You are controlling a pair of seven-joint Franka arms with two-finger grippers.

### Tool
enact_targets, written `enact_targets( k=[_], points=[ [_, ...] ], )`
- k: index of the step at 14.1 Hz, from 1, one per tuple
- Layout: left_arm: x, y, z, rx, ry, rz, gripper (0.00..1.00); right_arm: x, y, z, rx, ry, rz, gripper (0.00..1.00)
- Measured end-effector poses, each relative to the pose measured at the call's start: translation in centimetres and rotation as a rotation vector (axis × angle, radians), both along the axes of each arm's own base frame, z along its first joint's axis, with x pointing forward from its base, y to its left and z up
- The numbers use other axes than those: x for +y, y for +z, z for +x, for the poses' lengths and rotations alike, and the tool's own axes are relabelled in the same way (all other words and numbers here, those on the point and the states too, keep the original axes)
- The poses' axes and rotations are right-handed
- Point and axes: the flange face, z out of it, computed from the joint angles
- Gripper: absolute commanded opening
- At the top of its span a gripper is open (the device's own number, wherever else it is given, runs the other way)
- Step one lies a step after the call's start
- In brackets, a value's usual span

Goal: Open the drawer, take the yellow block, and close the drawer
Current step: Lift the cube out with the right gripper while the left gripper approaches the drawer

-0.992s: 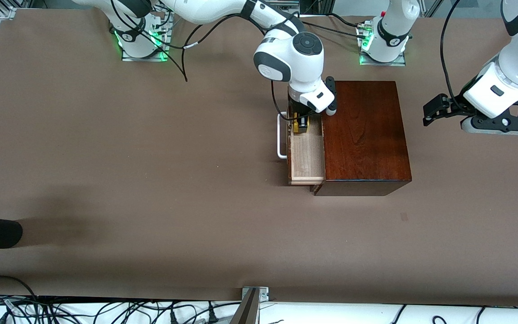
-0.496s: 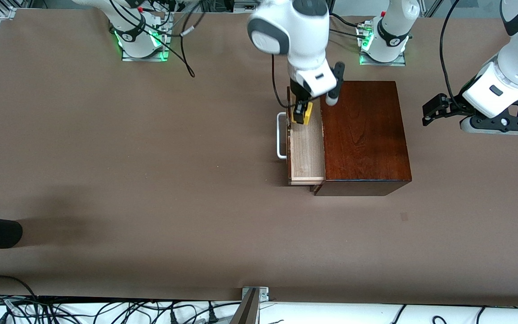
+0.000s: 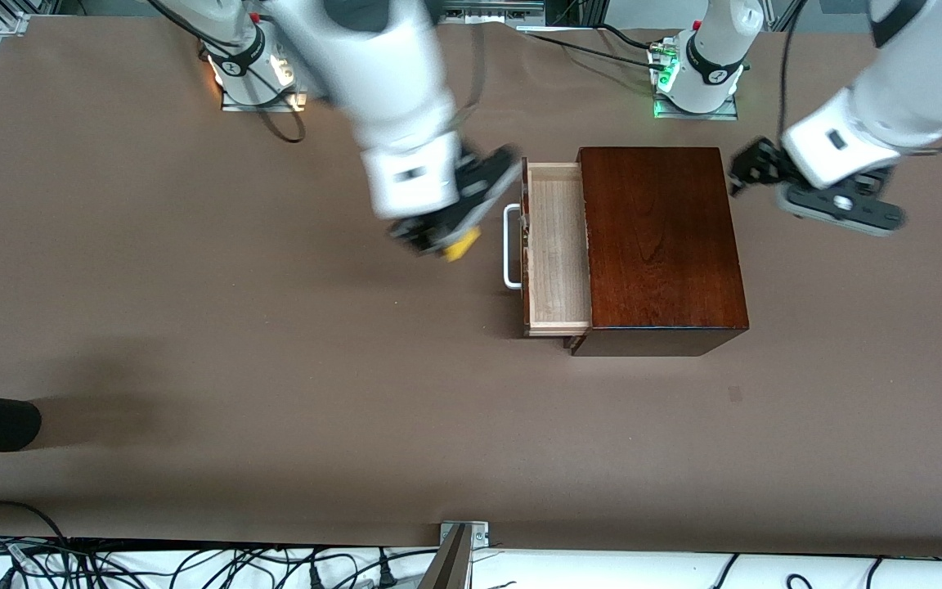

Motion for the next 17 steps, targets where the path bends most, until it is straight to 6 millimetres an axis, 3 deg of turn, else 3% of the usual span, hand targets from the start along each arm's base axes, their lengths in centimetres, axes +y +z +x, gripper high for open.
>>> enact_targets(
  k=[3,4,6,10,14,17],
  points=[
    [-6.1,-1.3,-1.6,0.052,-0.214,-0.076,1.00,-13.4,-2.0,4.5,0.082,-0.224,-0.046,0.00],
    [-8.5,-2.4,-2.1,0.077,-0.285,-0.094,1.00,-17.1,-3.5,5.1,0.119,-0.274,-0.069,0.00],
    [-14.4,-5.3,-3.6,0.147,-0.398,-0.135,1.00,-22.5,-7.6,5.0,0.195,-0.345,-0.126,0.00],
    [-25.5,-9.7,-5.2,0.222,-0.581,-0.206,1.00,-27.9,-16.2,4.1,0.211,-0.421,-0.185,0.00],
    [-31.8,-16.2,-4.9,0.209,-0.696,-0.220,1.00,-32.3,-24.4,2.7,0.185,-0.493,-0.208,0.00],
    [-37.5,-19.6,-7.2,0.097,-0.898,-0.214,1.00,-34.1,-28.6,1.6,0.184,-0.539,-0.215,0.00]
  ],
)
